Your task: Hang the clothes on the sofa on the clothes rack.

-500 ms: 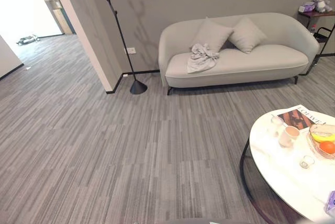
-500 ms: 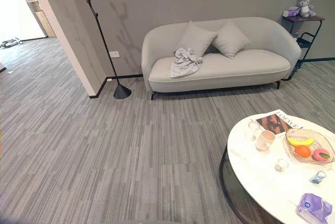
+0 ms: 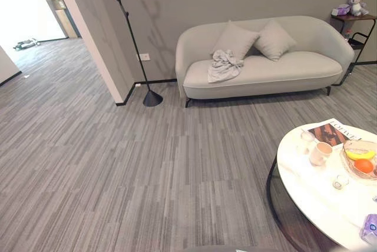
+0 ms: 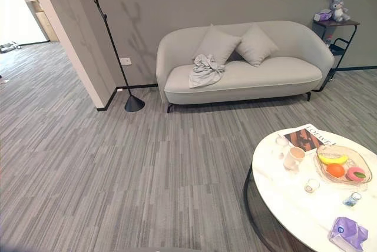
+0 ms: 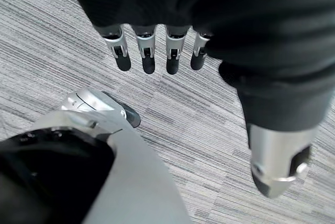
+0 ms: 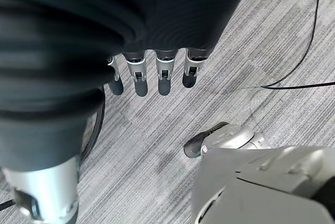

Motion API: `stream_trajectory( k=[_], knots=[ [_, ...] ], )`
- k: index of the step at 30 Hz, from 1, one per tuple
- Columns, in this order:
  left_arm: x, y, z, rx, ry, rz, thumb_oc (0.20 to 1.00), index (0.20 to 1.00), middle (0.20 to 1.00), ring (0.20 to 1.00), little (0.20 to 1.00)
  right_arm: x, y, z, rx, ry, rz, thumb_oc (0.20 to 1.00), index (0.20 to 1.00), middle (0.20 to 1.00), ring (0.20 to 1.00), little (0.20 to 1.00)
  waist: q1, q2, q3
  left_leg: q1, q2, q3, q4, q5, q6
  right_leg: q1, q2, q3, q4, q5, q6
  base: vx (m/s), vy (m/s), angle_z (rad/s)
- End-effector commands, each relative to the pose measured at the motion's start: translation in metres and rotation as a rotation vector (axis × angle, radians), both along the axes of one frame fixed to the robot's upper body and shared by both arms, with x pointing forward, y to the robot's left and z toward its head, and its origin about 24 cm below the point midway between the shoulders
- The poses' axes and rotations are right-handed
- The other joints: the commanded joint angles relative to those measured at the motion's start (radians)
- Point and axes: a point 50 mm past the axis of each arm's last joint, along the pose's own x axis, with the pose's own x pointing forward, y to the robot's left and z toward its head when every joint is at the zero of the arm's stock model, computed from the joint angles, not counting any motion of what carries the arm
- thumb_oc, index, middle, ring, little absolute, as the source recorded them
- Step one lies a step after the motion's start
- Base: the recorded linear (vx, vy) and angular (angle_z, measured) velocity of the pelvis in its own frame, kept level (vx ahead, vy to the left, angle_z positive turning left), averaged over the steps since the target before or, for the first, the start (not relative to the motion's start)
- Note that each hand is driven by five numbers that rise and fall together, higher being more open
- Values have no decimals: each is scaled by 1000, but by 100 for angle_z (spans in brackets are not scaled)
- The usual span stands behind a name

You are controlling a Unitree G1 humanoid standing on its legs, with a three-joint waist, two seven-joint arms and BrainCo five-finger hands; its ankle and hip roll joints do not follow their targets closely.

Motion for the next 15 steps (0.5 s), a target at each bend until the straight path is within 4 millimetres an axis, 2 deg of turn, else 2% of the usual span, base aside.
stream_trajectory(
  k=[1,15],
  knots=[
    [5,1,1,6,3,-13,1000,1000,1000,1000,1000,6,8,-2,29,-9,35,1000,1000,1000,1000,1000,0,-62,6,18,9,-27,-68,4,-15,109,-51,23,-266,149,62,0,0,0],
    [5,9,2,22,-12,77,1000,1000,1000,1000,1000,8,8,-1,39,-20,42,1000,1000,1000,1000,1000,10,-73,26,22,36,-40,-68,11,-31,117,-24,22,-266,132,47,21,-39,1]
  ],
)
